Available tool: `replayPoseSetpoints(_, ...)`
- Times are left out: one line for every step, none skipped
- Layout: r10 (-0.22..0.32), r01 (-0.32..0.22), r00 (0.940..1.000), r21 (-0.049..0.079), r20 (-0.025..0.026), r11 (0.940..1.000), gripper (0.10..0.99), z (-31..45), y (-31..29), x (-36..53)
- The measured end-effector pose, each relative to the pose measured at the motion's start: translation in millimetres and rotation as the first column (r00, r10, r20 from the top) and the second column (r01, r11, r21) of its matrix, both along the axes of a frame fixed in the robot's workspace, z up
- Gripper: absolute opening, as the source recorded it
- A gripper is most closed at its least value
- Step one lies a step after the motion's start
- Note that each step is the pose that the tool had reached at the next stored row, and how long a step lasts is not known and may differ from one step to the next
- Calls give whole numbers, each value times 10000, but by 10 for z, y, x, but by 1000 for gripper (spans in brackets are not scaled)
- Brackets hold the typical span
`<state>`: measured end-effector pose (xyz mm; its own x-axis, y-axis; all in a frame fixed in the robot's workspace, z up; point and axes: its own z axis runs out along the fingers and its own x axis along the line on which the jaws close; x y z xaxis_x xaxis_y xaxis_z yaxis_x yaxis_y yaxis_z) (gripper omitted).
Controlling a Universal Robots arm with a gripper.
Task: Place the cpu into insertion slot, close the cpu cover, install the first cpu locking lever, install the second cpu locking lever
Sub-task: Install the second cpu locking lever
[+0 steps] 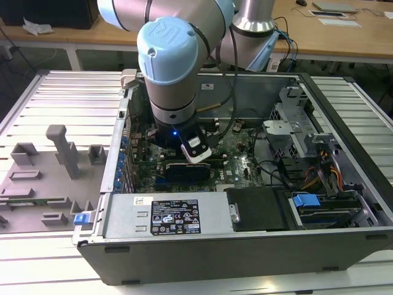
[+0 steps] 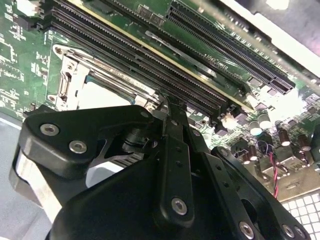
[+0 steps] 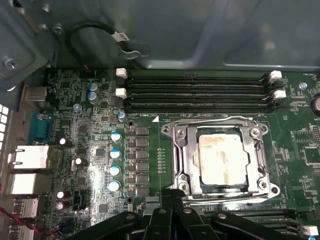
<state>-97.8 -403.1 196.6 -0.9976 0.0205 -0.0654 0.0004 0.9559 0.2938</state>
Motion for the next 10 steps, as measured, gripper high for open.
replayPoseSetpoints(24,-24,10000,25,0,10000,106,-3,0,0)
replayPoseSetpoints(49,-49,10000,46,0,10000,106,-5,0,0)
replayPoseSetpoints(87,-87,10000,74,0,9999,106,-9,0,0)
replayPoseSetpoints(115,-115,9999,86,1,9999,106,-11,1,-1)
replayPoseSetpoints(173,-173,9999,96,0,9998,106,-15,0,-1)
replayPoseSetpoints(232,-232,9997,99,0,9997,106,-18,0,-2)
replayPoseSetpoints(321,-321,9995,100,-1,9994,106,-23,2,-2)
replayPoseSetpoints(367,-367,9993,100,0,9993,106,-25,4,-2)
replayPoseSetpoints(403,-403,9992,101,0,9991,106,-26,9,-2)
replayPoseSetpoints(419,-419,9991,101,1,9991,106,-27,16,-1)
